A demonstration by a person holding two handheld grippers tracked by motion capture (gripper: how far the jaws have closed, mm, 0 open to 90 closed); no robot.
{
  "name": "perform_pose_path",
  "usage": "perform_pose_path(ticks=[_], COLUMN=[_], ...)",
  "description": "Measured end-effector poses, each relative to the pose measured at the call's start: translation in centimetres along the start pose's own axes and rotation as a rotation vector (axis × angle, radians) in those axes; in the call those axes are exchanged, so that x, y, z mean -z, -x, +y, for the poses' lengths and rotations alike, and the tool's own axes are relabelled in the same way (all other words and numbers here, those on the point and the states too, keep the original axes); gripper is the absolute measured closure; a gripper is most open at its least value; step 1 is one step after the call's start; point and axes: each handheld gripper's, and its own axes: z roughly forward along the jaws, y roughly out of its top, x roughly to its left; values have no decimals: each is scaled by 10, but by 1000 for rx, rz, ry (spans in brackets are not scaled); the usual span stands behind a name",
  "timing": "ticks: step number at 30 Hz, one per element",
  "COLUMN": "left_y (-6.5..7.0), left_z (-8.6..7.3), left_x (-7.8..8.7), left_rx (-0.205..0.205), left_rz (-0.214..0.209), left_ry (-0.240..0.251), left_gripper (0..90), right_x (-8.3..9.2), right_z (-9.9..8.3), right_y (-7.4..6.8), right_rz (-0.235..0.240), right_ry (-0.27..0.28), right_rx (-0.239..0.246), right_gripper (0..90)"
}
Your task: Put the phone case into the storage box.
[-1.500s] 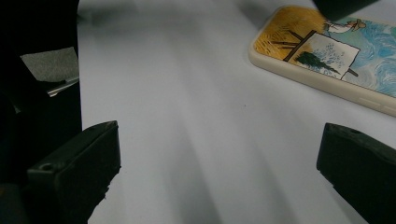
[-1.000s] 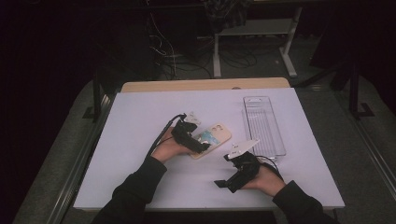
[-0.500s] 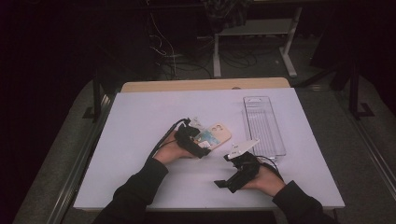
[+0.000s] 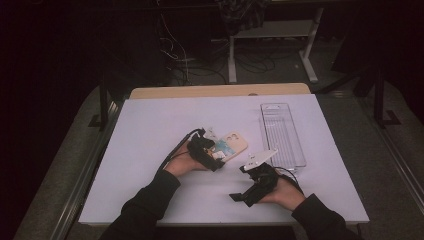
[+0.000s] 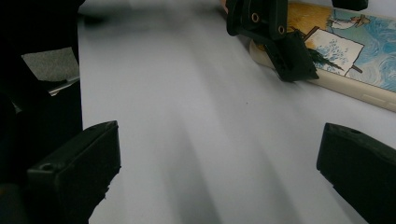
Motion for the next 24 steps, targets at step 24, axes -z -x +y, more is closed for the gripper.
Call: perform_pose_path(ticks=[24], left_y=[-2], left_z=[-1], left_x=[4], left_rx=[1], left_rz=[0], left_ry=[3], left_gripper=[102], right_x=[0], right_z=[0], right_y=[-1], right_rz=[4], right_ry=[2], right_rx=[-11], right_gripper=[0])
